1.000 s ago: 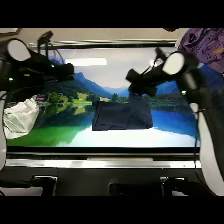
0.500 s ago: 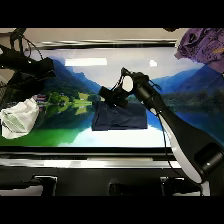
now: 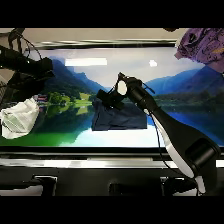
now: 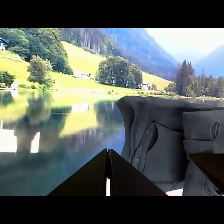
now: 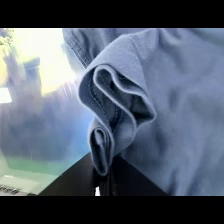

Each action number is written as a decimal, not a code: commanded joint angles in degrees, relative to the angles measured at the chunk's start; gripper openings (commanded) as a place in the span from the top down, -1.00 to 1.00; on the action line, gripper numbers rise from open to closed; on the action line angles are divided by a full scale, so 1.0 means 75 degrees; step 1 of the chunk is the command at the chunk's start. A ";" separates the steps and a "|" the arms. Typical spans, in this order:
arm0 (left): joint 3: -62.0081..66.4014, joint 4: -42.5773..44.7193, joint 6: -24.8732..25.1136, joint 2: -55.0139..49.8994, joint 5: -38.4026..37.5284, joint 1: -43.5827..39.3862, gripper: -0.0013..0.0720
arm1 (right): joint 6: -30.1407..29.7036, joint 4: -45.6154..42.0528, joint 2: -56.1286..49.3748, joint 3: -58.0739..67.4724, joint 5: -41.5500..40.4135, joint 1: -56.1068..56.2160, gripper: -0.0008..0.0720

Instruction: Fold the clothes and pants, and hang the long-sleeved shirts on hangers.

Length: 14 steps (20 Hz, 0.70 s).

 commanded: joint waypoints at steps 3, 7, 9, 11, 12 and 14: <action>0.0000 0.0003 0.0003 0.0003 0.0006 0.0006 0.91 | -0.0023 0.0184 -0.0105 0.0003 -0.0248 0.0009 0.86; 0.0000 0.0003 0.0003 0.0003 0.0006 0.0006 0.91 | -0.0997 0.1084 -0.0152 0.0003 -0.0198 0.0009 0.20; 0.0000 0.0003 0.0000 0.0003 0.0009 0.0006 0.91 | -0.1466 0.1402 -0.0117 0.0009 0.0216 0.0009 0.08; 0.0000 0.0003 -0.0003 0.0003 0.0006 0.0006 0.91 | -0.1786 0.1154 0.0015 0.0009 0.0787 -0.0073 0.08; 0.0000 0.0003 -0.0003 0.0003 0.0006 0.0006 0.91 | -0.1897 0.0930 0.0122 0.0009 0.1049 -0.0184 0.07; 0.0000 0.0003 -0.0003 0.0003 0.0006 0.0006 0.91 | -0.2302 0.0423 0.0443 0.0009 0.1547 -0.0670 -0.10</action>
